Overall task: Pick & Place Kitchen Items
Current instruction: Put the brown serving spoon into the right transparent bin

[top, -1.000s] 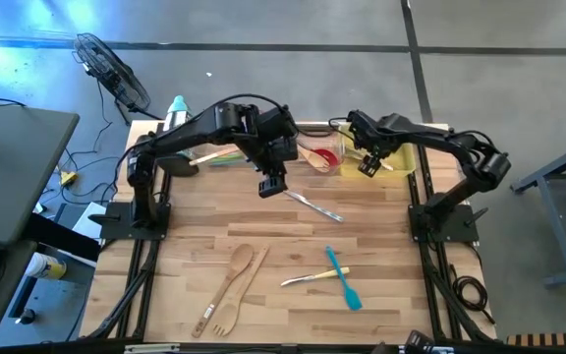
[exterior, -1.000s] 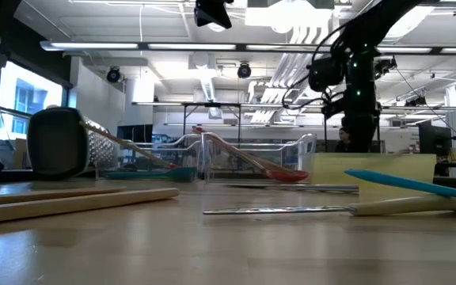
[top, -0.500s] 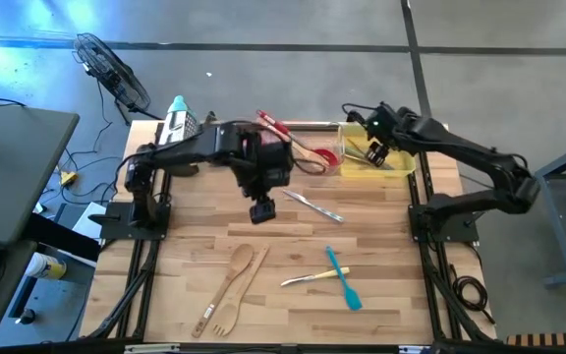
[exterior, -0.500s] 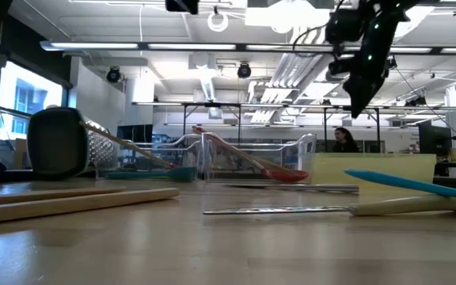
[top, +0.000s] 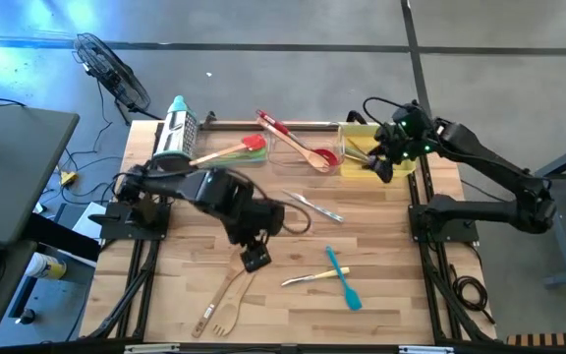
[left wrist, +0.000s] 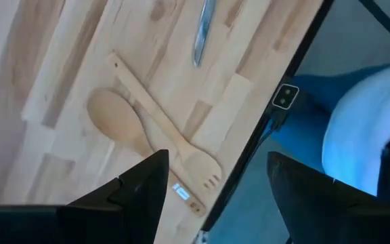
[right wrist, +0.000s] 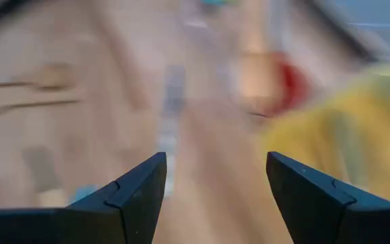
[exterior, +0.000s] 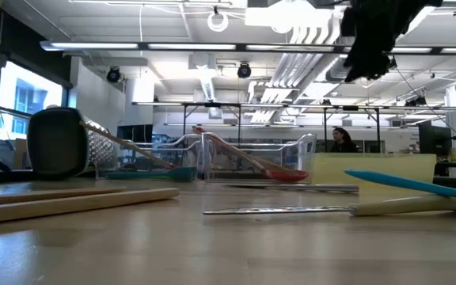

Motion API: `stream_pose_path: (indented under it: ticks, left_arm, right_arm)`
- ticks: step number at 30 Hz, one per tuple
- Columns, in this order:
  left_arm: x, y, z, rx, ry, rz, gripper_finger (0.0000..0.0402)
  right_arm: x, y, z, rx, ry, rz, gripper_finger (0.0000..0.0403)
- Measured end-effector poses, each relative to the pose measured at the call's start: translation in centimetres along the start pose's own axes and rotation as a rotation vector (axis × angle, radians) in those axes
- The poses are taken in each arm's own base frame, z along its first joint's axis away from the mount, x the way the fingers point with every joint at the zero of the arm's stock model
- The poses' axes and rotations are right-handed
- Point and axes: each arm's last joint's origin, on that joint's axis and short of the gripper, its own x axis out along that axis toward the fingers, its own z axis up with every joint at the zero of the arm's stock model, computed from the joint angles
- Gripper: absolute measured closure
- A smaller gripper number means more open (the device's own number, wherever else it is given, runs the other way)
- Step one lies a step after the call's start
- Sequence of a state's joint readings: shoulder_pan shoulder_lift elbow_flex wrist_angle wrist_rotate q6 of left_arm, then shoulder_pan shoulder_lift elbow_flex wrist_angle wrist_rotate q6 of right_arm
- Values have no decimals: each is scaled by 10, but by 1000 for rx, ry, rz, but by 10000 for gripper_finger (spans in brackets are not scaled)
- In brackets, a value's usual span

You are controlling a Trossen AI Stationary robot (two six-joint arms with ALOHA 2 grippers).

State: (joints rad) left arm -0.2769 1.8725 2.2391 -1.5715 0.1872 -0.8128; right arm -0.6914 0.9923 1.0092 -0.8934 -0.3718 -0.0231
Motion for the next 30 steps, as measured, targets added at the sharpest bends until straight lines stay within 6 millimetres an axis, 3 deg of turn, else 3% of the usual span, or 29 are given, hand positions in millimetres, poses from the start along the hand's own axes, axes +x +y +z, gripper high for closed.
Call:
stream_pose_path:
  ticks: [5, 13, 23, 30]
  left_arm:
    - [5, -18, -21, -85, -17, 30, 158]
    - [11, -45, -61, -155, -32, 51, 158]
    - [21, -75, -119, -172, -72, 79, 158]
    - [38, -81, -133, -192, -145, 145, 158]
  right_arm:
    - [-1, 12, 4, -1, -35, 337, 156]
    - [4, 47, 2, -54, 39, 603, 156]
    - [6, 125, -4, -103, 71, 752, 156]
    - [-3, 172, -29, -70, 103, 739, 156]
